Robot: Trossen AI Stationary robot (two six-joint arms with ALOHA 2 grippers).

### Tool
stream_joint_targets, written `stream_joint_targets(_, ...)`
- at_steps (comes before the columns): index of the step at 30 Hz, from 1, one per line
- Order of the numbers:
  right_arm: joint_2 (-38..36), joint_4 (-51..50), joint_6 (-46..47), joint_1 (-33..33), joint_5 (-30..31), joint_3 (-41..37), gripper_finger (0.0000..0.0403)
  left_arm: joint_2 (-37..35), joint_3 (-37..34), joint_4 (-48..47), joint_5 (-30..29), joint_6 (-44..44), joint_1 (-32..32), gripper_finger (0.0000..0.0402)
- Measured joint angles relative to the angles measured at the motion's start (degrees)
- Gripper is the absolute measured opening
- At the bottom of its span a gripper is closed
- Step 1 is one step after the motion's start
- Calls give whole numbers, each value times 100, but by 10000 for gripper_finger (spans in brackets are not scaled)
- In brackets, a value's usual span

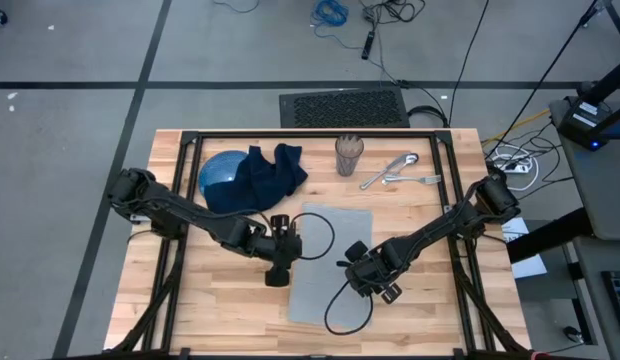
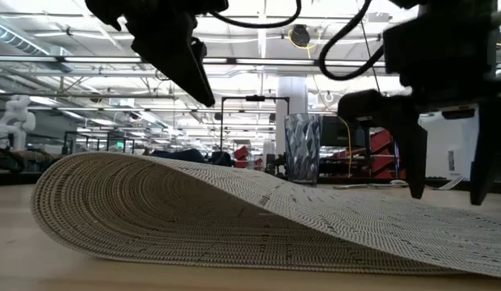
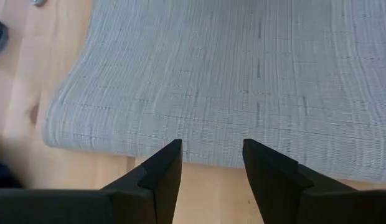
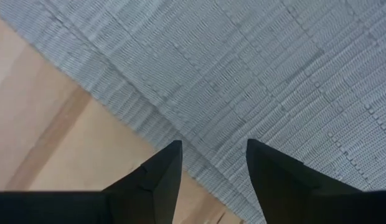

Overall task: Set table place
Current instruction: Prepare the gray placemat

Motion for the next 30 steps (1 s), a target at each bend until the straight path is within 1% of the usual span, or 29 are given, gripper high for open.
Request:
stream_joint_targets(6, 0, 360, -6, -91, -22, -233, 164, 5, -327, 179, 241, -43, 27, 157)
stream_joint_targets(10, -14, 497, -45, -107, -51, -322, 164, 5, -509, 504, 287, -45, 23, 157)
stream_joint_targets(22, -24, 688, -87, -104, -48, -447, 153, 5, -527, 721, 287, -41, 25, 157)
stream_joint_targets(23, -20, 688, -87, -104, -52, -447, 147, 5, -527, 720, 287, -41, 25, 157)
stream_joint_targets(25, -18, 690, -90, -100, -55, -447, 121, 5, -527, 723, 286, -41, 27, 157)
stream_joint_targets(30, -11, 703, -127, -105, -259, -451, 24, 5, -527, 723, 284, -38, 32, 157)
